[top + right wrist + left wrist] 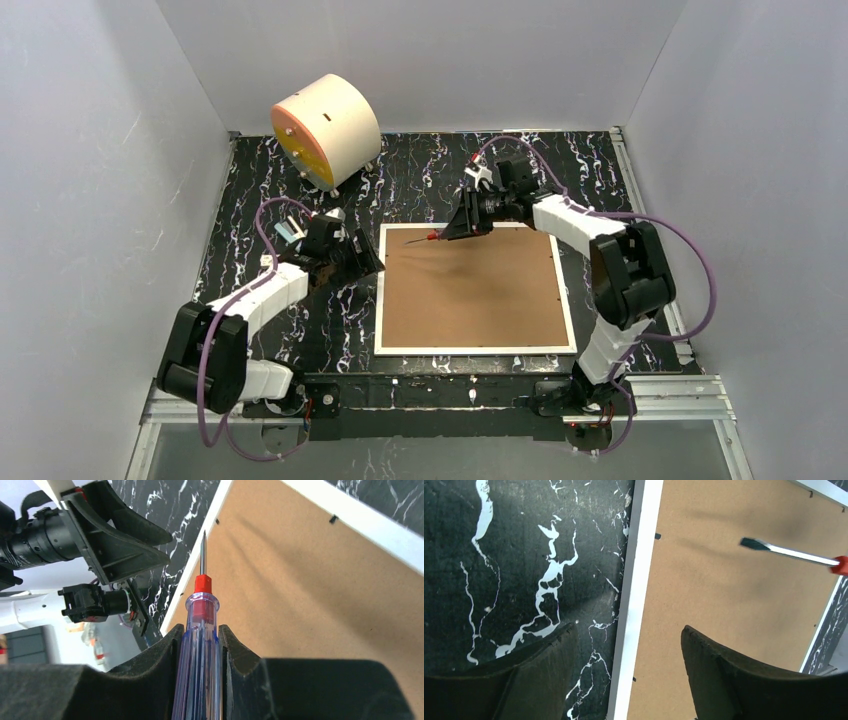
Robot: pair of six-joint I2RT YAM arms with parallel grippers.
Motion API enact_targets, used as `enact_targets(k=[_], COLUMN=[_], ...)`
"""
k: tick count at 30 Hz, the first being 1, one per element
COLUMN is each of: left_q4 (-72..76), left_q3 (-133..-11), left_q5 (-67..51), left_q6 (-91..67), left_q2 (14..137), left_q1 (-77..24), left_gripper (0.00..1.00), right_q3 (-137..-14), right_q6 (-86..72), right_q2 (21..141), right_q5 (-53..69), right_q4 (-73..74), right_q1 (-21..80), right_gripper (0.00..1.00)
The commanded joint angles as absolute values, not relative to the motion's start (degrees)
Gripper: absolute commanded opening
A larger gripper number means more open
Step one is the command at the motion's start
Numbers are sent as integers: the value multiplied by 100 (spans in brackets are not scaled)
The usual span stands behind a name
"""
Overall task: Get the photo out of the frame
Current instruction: Release the photo frame item from the photo frame.
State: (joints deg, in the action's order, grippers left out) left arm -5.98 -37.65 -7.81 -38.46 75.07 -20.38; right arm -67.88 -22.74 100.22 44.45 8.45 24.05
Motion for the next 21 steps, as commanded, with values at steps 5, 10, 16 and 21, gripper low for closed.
enact_targets(k=[5,10,16,21], left_q4=[-133,-27,271,407], left_q3=[-3663,-3495,-3401,-3388], left_q5=[-1622,-1526,-1462,-1481], left_q6=[-3197,-3051,-2926,-2888], left_q2=[8011,8103,8303,8488], left_q1=[-1890,-1890,-1890,-1890], left_gripper=[58,54,52,45], right_q3=[-7463,-7613,-7666,-7666], right_q6=[-2712,-2786,-2793,-2784], right_q2=[10687,10960,11181,11327], right_q5=[5035,5225,5296,5382], right_q4=[1428,1452,1439,1254], right_q1=[2391,2391,2390,2399], right_gripper=[1,1,1,1])
